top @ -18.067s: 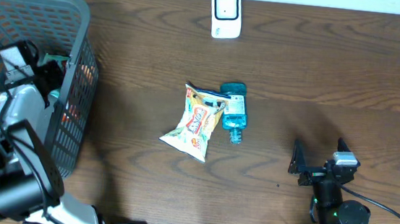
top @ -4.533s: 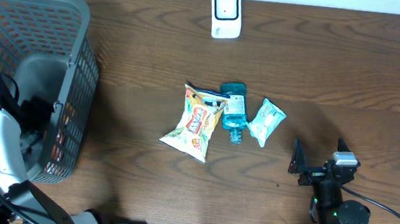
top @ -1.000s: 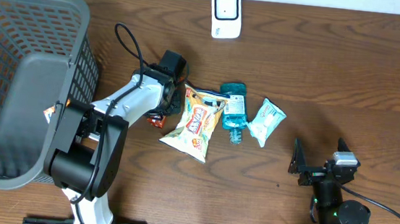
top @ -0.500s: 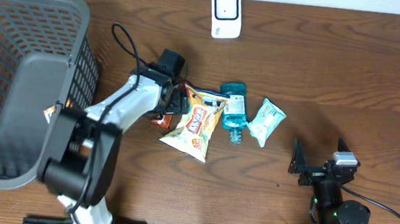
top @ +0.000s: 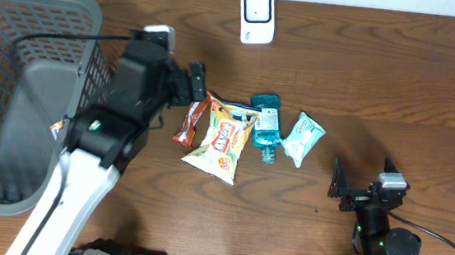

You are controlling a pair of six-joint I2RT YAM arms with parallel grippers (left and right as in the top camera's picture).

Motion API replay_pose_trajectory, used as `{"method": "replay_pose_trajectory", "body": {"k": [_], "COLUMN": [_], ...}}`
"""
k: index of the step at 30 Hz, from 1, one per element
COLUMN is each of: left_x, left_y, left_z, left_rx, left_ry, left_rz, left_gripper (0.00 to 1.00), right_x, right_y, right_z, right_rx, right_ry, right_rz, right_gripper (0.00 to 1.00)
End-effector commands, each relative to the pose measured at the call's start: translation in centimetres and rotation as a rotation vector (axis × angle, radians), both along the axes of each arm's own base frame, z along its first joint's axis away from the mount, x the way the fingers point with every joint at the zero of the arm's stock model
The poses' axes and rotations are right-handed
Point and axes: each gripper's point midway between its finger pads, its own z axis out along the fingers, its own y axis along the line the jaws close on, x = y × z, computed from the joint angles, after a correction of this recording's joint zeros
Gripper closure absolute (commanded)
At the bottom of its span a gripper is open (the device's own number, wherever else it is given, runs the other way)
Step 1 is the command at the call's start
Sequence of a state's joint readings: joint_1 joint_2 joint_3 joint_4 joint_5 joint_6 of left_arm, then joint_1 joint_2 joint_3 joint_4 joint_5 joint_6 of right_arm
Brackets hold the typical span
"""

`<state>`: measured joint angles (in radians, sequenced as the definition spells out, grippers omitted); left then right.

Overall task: Scan the item barcode
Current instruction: 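Carry the red packet to the snack bag and release it, then withdraw the left gripper back into the basket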

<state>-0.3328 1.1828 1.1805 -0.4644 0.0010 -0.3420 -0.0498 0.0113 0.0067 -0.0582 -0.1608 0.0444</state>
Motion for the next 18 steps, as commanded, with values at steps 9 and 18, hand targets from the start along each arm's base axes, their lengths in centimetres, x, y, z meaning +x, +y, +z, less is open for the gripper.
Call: {"method": "replay_pose_trajectory", "body": {"k": [9,18], "left_x": [-2.0,-4.9], "left_y": [10.1,20.7], "left_z": [10.8,12.9], "left_rx": [0.041,0.066], "left_ry": [-0.208,-0.175], "left_rz": [0.236,0.567], "left_gripper": [0.02,0.02], "right_x": [0.0,0.0], "right_y": [0.1,0.1], "right_z": [0.0,0.0], "right_rx": [-0.008,-0.008], "right_ry": [-0.001,-0.001], "right_rz": [0.005,0.005], "right_gripper": [0.01,0.01]}}
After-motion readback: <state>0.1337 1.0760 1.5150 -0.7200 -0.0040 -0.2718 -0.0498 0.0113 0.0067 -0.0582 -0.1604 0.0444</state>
